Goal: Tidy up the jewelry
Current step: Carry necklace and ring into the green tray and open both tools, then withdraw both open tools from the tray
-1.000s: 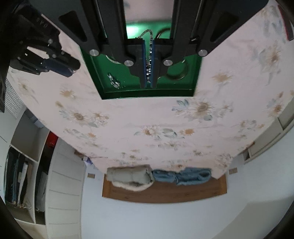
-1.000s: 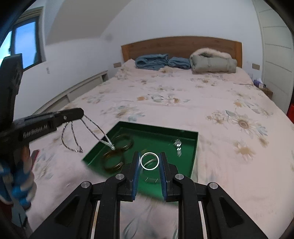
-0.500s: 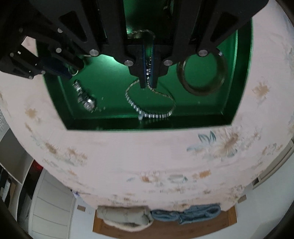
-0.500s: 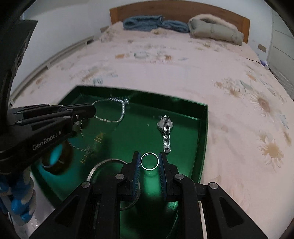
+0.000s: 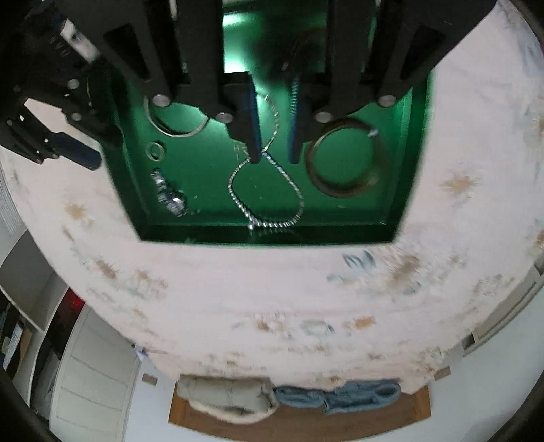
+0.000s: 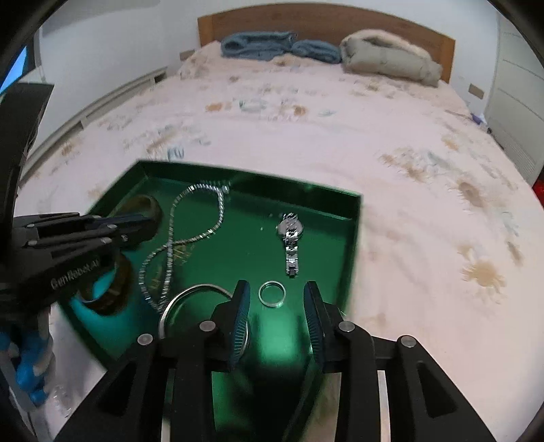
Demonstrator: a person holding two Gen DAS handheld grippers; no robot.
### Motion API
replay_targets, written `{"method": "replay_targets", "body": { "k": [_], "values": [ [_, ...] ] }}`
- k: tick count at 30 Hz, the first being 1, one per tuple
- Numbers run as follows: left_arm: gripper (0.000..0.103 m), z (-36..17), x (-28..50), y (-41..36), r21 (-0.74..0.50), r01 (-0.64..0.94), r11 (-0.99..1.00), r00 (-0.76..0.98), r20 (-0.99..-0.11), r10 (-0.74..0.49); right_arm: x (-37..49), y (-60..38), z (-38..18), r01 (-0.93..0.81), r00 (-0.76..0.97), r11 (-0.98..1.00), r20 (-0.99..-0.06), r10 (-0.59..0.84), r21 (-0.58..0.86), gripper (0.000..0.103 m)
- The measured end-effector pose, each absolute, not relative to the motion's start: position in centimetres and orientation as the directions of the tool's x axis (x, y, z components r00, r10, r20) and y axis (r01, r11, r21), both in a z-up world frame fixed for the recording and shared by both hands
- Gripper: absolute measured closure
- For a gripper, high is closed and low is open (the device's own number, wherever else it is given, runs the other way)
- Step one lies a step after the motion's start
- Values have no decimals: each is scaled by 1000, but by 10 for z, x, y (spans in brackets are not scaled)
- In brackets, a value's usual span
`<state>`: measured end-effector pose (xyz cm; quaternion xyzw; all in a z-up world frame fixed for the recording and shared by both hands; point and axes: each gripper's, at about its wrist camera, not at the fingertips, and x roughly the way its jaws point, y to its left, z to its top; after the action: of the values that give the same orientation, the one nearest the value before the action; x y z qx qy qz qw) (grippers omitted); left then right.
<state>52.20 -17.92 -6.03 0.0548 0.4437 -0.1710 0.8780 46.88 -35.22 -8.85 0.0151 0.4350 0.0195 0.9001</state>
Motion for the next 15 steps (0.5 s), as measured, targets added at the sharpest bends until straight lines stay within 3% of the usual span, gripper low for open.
{"method": "replay_targets", "body": {
  "k": [8, 15],
  "values": [
    [85, 45, 425, -108, -46, 323, 945, 695, -666, -270, 362, -354, 1, -37, 738, 997, -672, 70, 63, 66],
    [82, 93, 323, -49, 11, 281, 960, 756, -619, -214, 255, -357, 59, -44, 815, 995, -573, 87, 87, 65]
  ]
}}
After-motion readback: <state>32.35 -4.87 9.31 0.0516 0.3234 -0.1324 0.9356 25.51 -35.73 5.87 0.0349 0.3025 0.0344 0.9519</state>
